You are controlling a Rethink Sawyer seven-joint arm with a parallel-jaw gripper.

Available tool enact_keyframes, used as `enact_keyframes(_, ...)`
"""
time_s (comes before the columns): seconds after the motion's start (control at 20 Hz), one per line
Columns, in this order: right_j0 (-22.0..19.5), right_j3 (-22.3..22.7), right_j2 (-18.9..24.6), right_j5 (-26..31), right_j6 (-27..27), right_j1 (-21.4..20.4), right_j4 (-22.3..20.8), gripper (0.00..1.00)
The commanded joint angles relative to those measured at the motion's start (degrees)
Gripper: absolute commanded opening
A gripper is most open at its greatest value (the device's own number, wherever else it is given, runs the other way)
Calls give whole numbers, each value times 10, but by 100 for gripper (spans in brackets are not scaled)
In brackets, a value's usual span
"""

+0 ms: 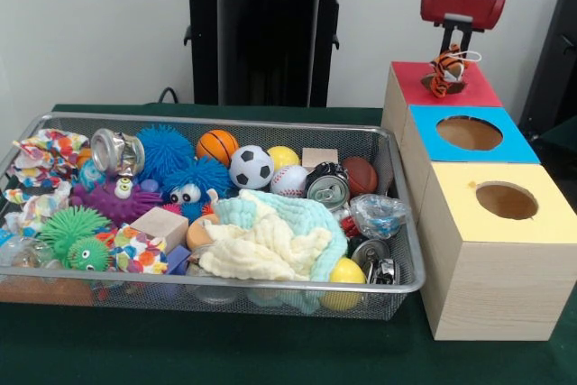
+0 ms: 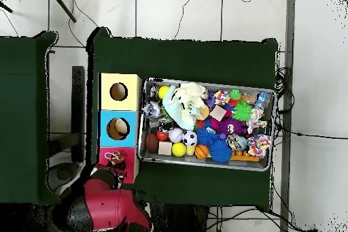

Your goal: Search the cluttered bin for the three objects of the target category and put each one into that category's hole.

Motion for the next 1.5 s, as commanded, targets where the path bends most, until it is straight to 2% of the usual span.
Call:
enact_keyframes(0.05, -16, 10, 39, 32, 80, 2, 12, 0)
enact_keyframes(0.2, -17, 11, 41, 32, 79, 1, 12, 0)
enact_keyframes(0.25, -17, 10, 40, 36, 79, 1, 12, 100)
enact_keyframes(0.9, -9, 8, 33, 50, 76, 4, 11, 100)
enact_keyframes(1.05, -21, 25, 51, 18, 97, 11, 24, 100)
enact_keyframes(1.15, -20, 32, 52, 16, 99, 9, 24, 100)
enact_keyframes(1.35, -27, 55, 54, 80, 80, -50, 22, 100)
enact_keyframes(1.5, -22, 55, 41, 139, 70, -88, 20, 100)
